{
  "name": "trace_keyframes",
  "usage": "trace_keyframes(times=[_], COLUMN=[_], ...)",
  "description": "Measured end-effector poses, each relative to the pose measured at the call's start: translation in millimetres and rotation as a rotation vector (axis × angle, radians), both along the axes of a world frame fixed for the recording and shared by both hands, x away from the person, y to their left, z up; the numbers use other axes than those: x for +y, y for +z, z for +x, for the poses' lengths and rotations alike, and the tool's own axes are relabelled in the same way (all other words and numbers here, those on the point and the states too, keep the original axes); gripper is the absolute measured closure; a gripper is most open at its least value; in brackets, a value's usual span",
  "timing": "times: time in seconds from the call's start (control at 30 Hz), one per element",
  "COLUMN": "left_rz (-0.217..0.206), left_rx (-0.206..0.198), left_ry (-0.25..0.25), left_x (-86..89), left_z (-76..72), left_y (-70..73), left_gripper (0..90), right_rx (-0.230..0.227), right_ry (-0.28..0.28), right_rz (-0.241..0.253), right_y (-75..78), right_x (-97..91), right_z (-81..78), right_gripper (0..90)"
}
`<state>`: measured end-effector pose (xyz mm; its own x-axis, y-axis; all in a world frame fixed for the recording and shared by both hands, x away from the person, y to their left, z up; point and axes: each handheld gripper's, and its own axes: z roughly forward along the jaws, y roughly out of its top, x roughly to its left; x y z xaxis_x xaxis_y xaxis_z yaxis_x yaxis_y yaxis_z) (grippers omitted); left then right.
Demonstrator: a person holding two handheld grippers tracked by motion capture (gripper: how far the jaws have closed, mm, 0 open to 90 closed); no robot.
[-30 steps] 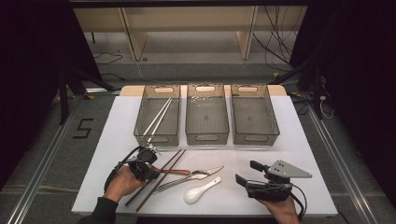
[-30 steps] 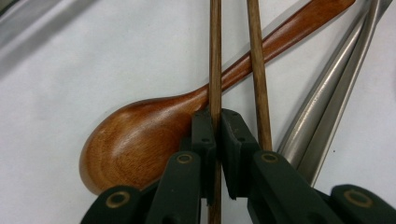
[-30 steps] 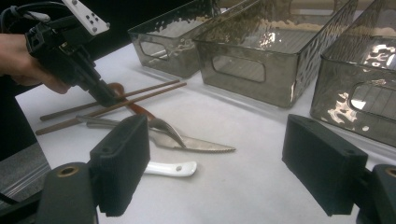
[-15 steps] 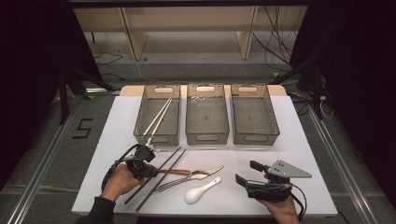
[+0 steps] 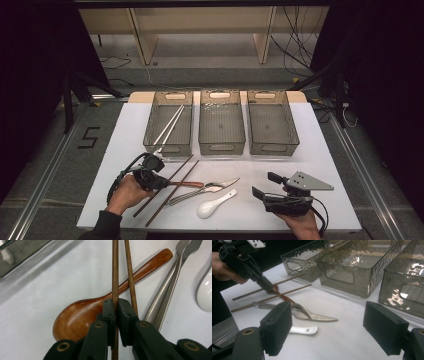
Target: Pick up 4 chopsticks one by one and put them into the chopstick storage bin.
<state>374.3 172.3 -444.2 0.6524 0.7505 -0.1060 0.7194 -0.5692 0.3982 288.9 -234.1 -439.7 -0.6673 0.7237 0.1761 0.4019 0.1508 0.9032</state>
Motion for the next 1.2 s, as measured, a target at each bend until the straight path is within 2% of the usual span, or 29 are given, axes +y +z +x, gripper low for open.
trace_keyframes(times=[0.8,1.2], left_rz=[-0.051,-0.081], left_rx=[-0.067,-0.111], left_ry=[0.034,0.043], left_x=[10.3,14.5], left_z=[-0.1,0.7], left_y=[14.1,27.3], left_gripper=[84.4,84.4], right_rx=[-0.001,-0.002], right_ry=[0.000,0.000], right_rz=[-0.003,-0.003], right_y=[0.0,0.0], right_x=[-0.1,0.1], right_z=[-0.3,-0.3], right_gripper=[23.8,23.8])
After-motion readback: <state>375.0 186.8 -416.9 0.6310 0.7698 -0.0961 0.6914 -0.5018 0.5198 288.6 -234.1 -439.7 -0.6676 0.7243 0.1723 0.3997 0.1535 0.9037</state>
